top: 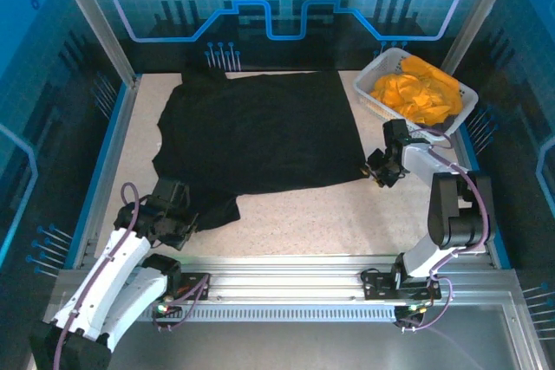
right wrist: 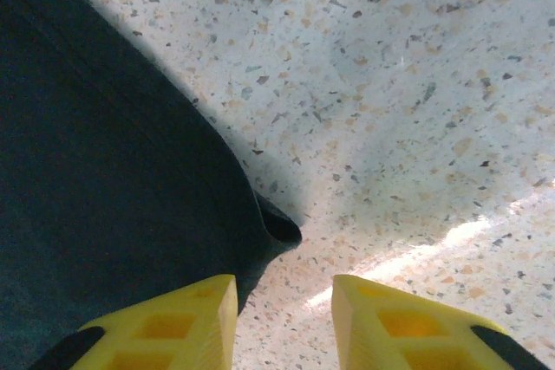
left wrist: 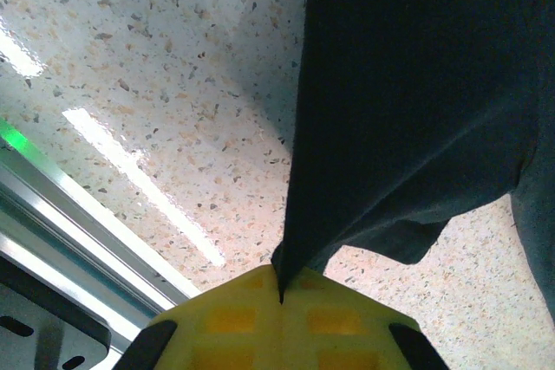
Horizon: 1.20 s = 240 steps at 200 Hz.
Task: Fold and stack the t-shirts
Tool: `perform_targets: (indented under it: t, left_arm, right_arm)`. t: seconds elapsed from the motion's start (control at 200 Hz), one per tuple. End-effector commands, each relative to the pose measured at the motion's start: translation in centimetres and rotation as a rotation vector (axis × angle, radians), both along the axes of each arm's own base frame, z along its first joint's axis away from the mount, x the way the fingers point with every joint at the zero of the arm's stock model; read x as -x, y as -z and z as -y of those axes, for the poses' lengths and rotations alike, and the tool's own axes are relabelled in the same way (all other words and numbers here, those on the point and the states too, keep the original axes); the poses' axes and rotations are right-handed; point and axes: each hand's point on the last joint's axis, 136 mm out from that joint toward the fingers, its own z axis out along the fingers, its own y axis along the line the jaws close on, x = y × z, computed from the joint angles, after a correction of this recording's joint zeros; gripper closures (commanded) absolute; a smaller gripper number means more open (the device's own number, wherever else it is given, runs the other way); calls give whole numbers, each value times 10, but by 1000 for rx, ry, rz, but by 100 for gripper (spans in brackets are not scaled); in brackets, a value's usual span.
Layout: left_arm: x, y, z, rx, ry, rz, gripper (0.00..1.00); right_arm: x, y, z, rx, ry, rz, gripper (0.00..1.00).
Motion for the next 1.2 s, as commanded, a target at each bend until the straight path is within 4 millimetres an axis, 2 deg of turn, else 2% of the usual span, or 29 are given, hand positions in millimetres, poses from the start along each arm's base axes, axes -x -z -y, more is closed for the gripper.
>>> perform_targets:
  t: [0.0,0.175,0.28,0.375,0.49,0.65,0.81,0.835,0.92,1.035,1.105,1.195]
  left_arm:
    - [6,-6,-1,1,-5,-18,100]
    - [5,-7,-1,1,-3,-15,100]
    - [8,-9,-3,-9,-2,-17,100]
    - [10,-13,-4,-11,-7,-12,100]
    - [14,-19,-2,13,-25,-13,100]
    - [31,-26,-1,40,-44,-53,100]
    - [51,-36,-6,43,-61,-62,100]
    - [54,-37,-7,43,-66,-64,100]
    - [61,-36,-8,51,-75,-59,100]
    - [44,-36,1,97,-59,13,100]
    - [16,-47,9,129,-45,119,100]
    - [-16,-68,9,102,-30,222,100]
  right_arm:
    - [-3,8,-7,-14,0,-25,66]
    - [-8,22,-9,-11,4,-65,68]
    - [-16,26,-11,-14,0,-68,73]
    - [-18,25,-12,1,-12,-74,84]
    - [-10,18,-8,40,-22,-82,99]
    - [22,-2,-3,91,-39,-99,100]
    - [71,-14,0,124,-44,-147,100]
    - [85,-12,1,135,-47,-168,100]
    - [105,-17,2,143,-44,-162,100]
    - [115,-15,-5,117,-55,-159,100]
    - [113,-16,-8,104,-62,-165,100]
    - [102,-25,-11,96,-63,-141,100]
